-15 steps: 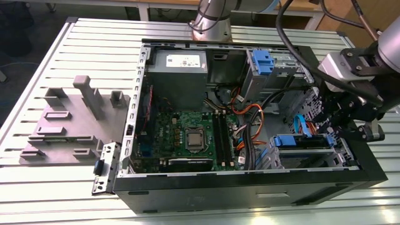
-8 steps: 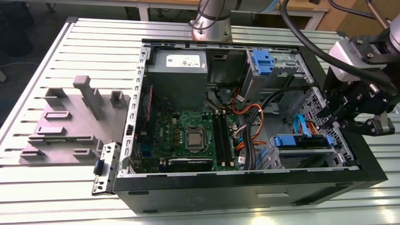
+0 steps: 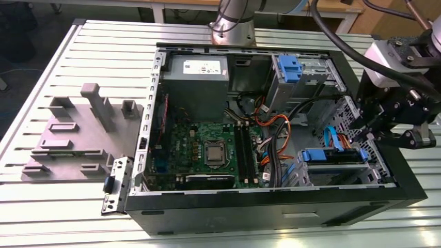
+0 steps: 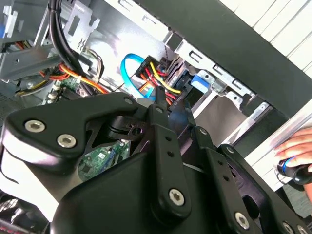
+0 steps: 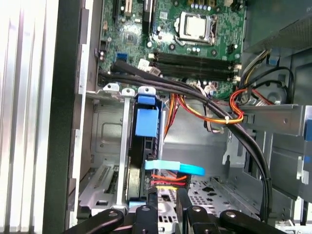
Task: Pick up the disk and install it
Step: 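Insert the second disk wire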
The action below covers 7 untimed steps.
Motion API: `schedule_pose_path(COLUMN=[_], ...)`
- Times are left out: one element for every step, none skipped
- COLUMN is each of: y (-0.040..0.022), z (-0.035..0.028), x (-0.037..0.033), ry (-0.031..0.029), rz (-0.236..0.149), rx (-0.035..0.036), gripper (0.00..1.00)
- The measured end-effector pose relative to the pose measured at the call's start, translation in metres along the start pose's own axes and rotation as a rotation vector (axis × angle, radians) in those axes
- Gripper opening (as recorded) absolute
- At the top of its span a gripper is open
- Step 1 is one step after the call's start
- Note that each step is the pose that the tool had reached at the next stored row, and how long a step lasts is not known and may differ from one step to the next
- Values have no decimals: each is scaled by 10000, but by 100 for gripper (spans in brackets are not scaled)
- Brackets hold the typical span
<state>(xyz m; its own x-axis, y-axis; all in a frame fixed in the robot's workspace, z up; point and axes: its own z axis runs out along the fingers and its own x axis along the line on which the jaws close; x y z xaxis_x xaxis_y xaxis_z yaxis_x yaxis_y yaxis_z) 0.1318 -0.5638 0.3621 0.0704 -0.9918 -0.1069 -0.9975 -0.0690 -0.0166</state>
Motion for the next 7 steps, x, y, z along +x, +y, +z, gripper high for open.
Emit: schedule_pose_path(y=[1,1,2,1,1,1,1], z=[0,0,1,1,1,1,1], x=[0,0,0,0,0,0,0], ry=[-2,-3,-4,-6,-7,-8,-8], rz=[5,7,8,9,10,10,11], rx=[-34,-40,-42,-60,-77,-80,-82], gripper=[29,29,29,29,29,29,29])
